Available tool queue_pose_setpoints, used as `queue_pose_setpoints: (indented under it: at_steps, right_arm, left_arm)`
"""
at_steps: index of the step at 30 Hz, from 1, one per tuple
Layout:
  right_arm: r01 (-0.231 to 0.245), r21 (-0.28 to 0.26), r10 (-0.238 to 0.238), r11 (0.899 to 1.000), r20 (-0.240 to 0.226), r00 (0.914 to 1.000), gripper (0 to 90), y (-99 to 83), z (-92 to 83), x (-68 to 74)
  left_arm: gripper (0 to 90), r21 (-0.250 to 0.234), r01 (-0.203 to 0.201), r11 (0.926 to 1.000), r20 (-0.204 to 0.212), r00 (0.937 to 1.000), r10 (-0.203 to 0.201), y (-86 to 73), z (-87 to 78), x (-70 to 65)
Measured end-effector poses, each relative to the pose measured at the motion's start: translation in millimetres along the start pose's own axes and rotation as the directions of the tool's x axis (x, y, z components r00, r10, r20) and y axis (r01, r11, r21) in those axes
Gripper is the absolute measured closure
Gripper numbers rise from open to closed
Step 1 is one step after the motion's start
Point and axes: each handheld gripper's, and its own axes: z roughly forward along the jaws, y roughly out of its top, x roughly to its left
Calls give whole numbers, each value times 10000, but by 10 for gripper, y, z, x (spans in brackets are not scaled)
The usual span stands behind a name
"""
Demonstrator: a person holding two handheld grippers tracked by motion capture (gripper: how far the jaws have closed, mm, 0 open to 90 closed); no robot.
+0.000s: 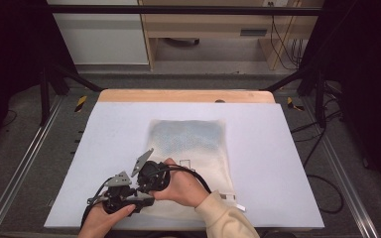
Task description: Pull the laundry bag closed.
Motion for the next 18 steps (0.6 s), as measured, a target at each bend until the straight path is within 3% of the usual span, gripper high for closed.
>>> queue_pose_setpoints:
  at_steps: [18]
  right_arm:
    - [45, 21, -45, 10000, 76, 10000, 822, -2, -31, -7]
  left_arm:
    - [608, -33, 14, 10000, 86, 10000, -14, 18, 5, 24]
